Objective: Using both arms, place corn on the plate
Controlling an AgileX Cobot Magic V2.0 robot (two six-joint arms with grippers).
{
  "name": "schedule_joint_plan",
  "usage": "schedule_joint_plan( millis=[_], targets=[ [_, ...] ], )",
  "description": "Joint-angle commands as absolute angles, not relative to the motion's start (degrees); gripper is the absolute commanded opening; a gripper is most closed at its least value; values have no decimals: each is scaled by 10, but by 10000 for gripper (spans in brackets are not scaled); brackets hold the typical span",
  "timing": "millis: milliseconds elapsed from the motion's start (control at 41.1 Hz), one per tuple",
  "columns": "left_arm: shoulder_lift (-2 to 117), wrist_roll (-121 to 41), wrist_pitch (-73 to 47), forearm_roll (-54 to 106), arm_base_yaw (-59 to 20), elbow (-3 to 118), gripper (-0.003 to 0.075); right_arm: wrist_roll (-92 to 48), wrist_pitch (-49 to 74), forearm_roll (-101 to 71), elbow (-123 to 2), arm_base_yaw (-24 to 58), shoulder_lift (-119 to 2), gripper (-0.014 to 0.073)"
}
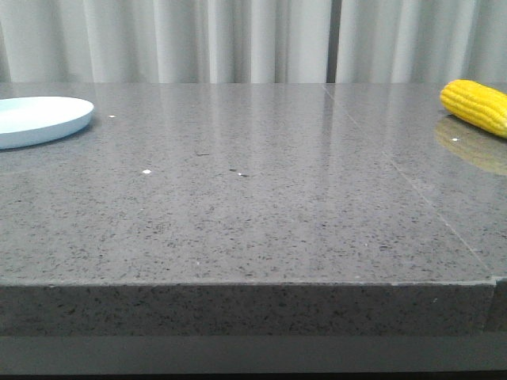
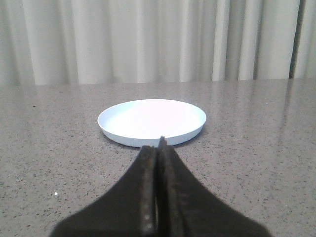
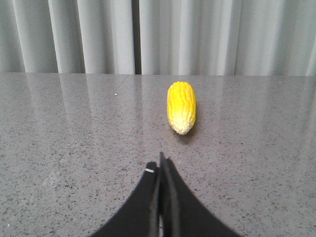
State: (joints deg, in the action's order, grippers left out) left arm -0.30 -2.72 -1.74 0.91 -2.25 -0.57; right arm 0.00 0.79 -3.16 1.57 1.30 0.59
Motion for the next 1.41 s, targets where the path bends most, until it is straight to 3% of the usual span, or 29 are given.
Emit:
schedule_joint_plan(
  millis=[0, 924, 1143, 1386],
  targets=[
    [-14, -28, 33, 11, -21, -18, -20, 0, -40, -34, 3, 10, 16, -70],
    [-14, -28, 38, 11, -21, -2, -20, 0, -46, -51, -13, 10, 16, -70],
    [-7, -28, -46, 11, -21, 114, -20, 0, -9, -52, -93, 10, 2, -70],
    [67, -28, -175, 11, -21, 301, -20, 0, 69, -52, -242, 10, -99, -70]
  ],
)
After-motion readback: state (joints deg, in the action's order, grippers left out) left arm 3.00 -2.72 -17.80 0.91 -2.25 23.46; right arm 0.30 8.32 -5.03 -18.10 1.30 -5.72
